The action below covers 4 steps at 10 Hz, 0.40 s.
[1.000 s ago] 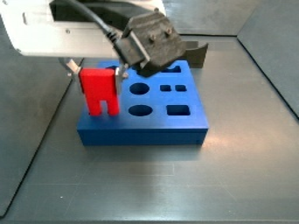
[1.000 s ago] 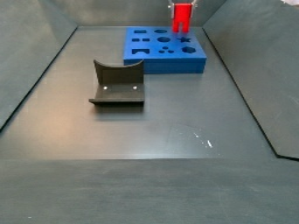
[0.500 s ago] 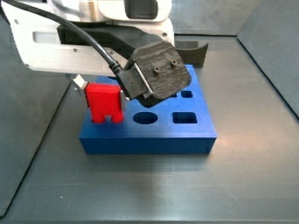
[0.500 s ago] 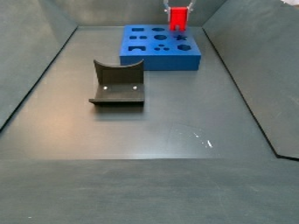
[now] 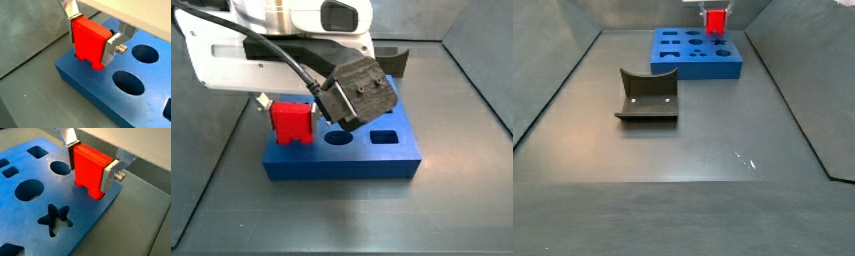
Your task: Insert the square-circle object.
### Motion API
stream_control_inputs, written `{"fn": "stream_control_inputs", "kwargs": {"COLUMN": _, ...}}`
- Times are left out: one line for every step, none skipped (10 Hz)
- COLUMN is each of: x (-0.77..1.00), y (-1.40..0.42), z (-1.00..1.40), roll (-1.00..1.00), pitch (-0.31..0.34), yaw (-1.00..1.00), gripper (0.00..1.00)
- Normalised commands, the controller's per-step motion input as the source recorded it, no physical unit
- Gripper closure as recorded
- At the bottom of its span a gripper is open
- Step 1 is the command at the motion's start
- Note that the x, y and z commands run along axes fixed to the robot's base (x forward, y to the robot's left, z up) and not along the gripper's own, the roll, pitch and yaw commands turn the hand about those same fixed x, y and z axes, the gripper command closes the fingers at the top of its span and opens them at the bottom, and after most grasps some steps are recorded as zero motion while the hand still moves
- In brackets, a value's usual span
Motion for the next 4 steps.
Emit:
{"fn": "stream_control_inputs", "kwargs": {"x": 0.07, "y": -0.23, "z": -1.00, "roll": 0.01, "pitch": 0.000, "yaw": 0.12, "gripper": 1.00}}
{"fn": "stream_control_inputs", "kwargs": {"x": 0.19, "y": -0.24, "z": -1.00, "roll": 0.00, "pitch": 0.000, "yaw": 0.08, "gripper": 1.00}}
{"fn": "stream_control_inputs", "kwargs": {"x": 0.00, "y": -0.29, "z": -0.01, "roll": 0.15, "pitch": -0.059, "yaw": 0.09, "gripper": 1.00}}
{"fn": "stream_control_inputs", "kwargs": {"x": 0.00, "y": 0.00, "z": 0.00, "roll": 0.00, "pitch": 0.000, "yaw": 0.00, "gripper": 1.00}}
